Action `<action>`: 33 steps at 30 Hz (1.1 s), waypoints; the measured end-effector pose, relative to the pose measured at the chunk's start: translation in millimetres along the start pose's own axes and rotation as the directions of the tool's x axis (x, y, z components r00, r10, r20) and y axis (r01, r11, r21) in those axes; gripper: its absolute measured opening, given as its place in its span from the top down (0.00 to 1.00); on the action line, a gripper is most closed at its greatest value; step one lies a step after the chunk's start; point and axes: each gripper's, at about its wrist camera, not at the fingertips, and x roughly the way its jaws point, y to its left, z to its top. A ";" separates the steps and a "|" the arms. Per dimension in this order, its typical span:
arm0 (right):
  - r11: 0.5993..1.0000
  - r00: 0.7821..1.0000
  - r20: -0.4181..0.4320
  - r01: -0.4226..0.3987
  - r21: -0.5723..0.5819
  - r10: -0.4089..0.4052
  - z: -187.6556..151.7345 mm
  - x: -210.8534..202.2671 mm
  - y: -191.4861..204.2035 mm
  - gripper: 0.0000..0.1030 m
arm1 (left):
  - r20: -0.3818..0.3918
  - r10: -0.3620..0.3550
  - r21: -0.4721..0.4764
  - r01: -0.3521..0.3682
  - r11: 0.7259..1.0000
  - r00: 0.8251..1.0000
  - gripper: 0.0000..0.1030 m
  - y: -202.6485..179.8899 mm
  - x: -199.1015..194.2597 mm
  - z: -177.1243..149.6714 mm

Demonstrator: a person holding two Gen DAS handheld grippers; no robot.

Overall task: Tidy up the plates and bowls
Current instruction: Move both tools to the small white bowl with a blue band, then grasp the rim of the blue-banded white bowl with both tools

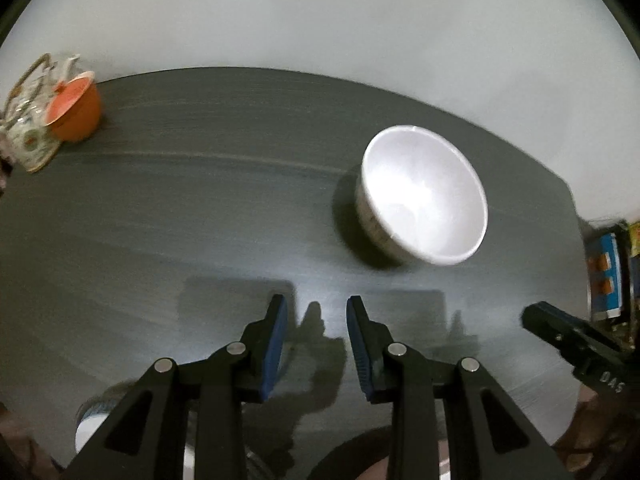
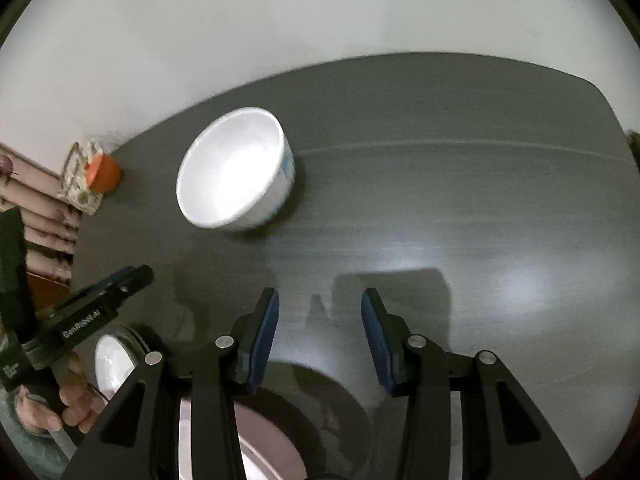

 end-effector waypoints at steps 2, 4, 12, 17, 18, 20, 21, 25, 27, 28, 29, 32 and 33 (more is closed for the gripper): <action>1.000 1.000 0.007 -0.017 0.000 0.017 11.9 3.8 -0.2 0.60 | 0.006 -0.030 -0.011 0.030 0.999 1.000 0.70 -1.2 3.2 13.2; 1.000 1.000 0.012 -0.027 0.001 0.027 22.8 8.2 -0.8 0.60 | 0.011 -0.048 -0.026 0.048 0.998 0.999 0.70 -1.3 6.0 22.8; 0.997 0.997 0.002 -0.071 0.028 0.071 53.3 26.3 -5.6 0.60 | 0.001 -0.163 -0.123 0.162 0.979 0.987 0.70 4.1 23.2 47.2; 0.995 0.995 -0.011 -0.094 0.045 0.094 69.4 38.7 -2.2 0.60 | -0.023 -0.178 -0.145 0.173 0.974 0.984 0.70 6.9 37.5 54.8; 0.995 0.996 -0.010 -0.088 0.040 0.089 72.3 41.1 -0.6 0.60 | -0.025 -0.176 -0.152 0.170 0.974 0.984 0.70 8.0 39.8 55.3; 0.997 0.997 -0.016 -0.078 0.029 0.078 76.4 46.1 2.2 0.61 | -0.029 -0.166 -0.158 0.160 0.974 0.986 0.70 5.7 42.5 53.8; 0.997 0.997 -0.021 -0.070 0.025 0.071 77.8 49.4 4.2 0.61 | -0.029 -0.157 -0.159 0.150 0.976 0.987 0.70 5.6 44.8 52.5; 0.999 0.998 -0.041 -0.049 0.014 0.050 78.8 60.4 7.0 0.67 | -0.060 -0.140 -0.146 0.130 0.981 0.988 0.70 4.5 58.9 55.4; 0.999 0.998 -0.051 -0.044 0.014 0.045 78.6 65.2 6.6 0.69 | -0.068 -0.128 -0.134 0.118 0.984 0.989 0.70 -7.1 66.8 54.7; 0.999 0.998 -0.055 -0.044 0.015 0.045 78.3 67.3 7.0 0.71 | -0.070 -0.117 -0.123 0.108 0.987 0.991 0.70 -8.7 68.6 53.6; 0.999 0.997 -0.056 -0.044 0.016 0.045 78.6 70.2 10.1 0.71 | -0.070 -0.107 -0.113 0.099 0.989 0.992 0.71 -10.0 69.7 52.7; 0.999 0.997 -0.063 -0.037 0.021 0.038 77.6 72.1 5.9 0.77 | -0.056 -0.116 -0.087 0.111 0.990 0.992 0.78 -15.9 69.0 51.3; 0.999 0.997 -0.062 -0.044 0.022 0.046 77.7 72.6 6.2 0.80 | -0.057 -0.105 -0.078 0.101 0.992 0.993 0.79 -18.4 68.8 50.8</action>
